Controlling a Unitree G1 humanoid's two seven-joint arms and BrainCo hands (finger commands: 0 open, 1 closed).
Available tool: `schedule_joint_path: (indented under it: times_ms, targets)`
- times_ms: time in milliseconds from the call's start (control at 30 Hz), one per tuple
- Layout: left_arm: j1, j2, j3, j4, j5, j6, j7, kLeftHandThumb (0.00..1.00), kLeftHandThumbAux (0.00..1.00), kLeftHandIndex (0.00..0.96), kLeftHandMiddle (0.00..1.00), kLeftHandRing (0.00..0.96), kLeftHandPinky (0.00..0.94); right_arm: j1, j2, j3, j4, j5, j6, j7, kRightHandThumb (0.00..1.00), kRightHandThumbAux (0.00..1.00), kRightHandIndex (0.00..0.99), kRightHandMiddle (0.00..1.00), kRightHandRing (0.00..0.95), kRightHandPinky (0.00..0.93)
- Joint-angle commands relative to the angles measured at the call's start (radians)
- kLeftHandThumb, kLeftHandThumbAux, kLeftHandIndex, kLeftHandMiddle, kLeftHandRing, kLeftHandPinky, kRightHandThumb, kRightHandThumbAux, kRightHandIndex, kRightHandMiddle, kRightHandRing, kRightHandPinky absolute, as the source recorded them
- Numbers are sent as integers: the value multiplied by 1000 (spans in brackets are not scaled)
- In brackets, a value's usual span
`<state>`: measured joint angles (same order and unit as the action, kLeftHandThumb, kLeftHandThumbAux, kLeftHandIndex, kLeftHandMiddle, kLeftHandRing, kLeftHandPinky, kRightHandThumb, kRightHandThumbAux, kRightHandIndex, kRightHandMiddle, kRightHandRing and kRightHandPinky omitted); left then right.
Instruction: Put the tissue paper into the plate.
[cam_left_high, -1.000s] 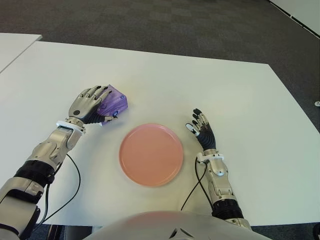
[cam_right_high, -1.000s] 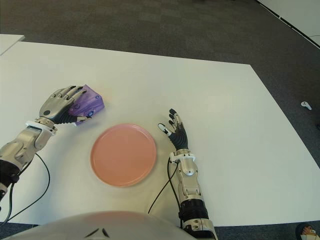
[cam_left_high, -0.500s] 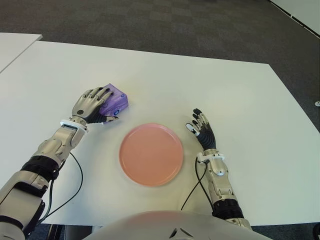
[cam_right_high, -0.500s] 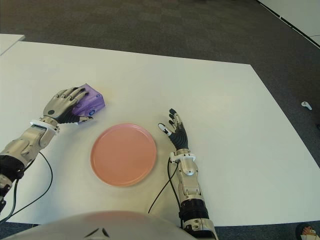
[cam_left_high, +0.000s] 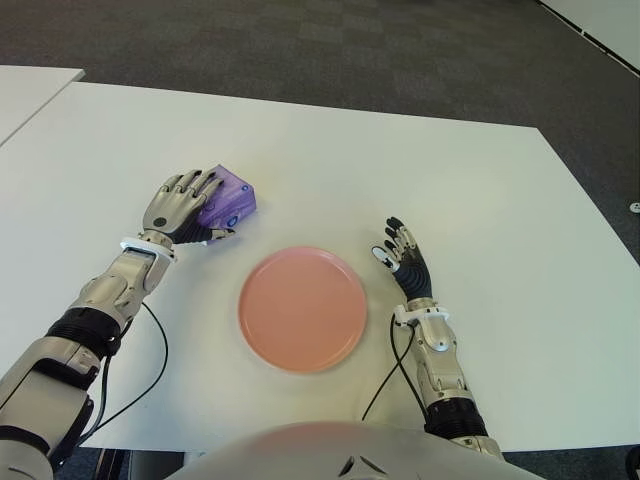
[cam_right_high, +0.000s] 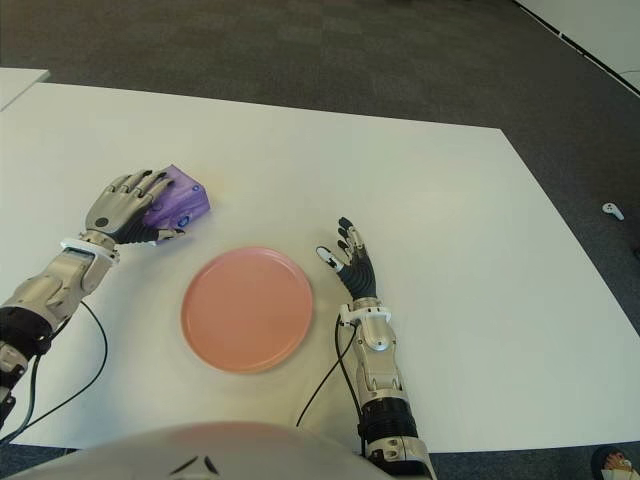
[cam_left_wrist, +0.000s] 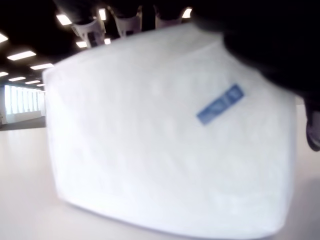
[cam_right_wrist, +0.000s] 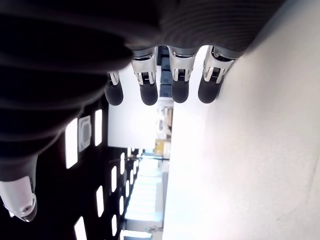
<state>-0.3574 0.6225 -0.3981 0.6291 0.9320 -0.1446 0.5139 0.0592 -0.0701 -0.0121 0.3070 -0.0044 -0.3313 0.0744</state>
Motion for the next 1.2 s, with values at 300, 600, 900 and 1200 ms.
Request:
schedule_joint_path:
  times_ms: [300, 600, 900, 1200]
  targets:
    - [1, 4, -19, -2, 29, 22, 75, 66, 371, 0, 0, 0, 0, 103, 6, 7, 118, 12, 138, 24, 86, 570, 35, 38, 32, 52]
    - [5, 9, -26, -13, 39, 33, 78, 56, 369, 0, 0, 0, 0, 102, 5, 4, 122, 12, 137, 29, 84, 575, 32, 41, 33, 49]
    - [-2, 6, -38, 33, 48, 54, 57, 40, 366, 0, 0, 0, 0, 110, 1, -1, 123, 15, 138, 34, 81, 585, 30, 37, 26, 43]
    - [-7, -48, -83, 145, 43, 83, 51, 24, 373, 0, 0, 0, 0, 116, 0, -4, 123, 17, 142, 37, 81, 600, 28, 32, 21, 37]
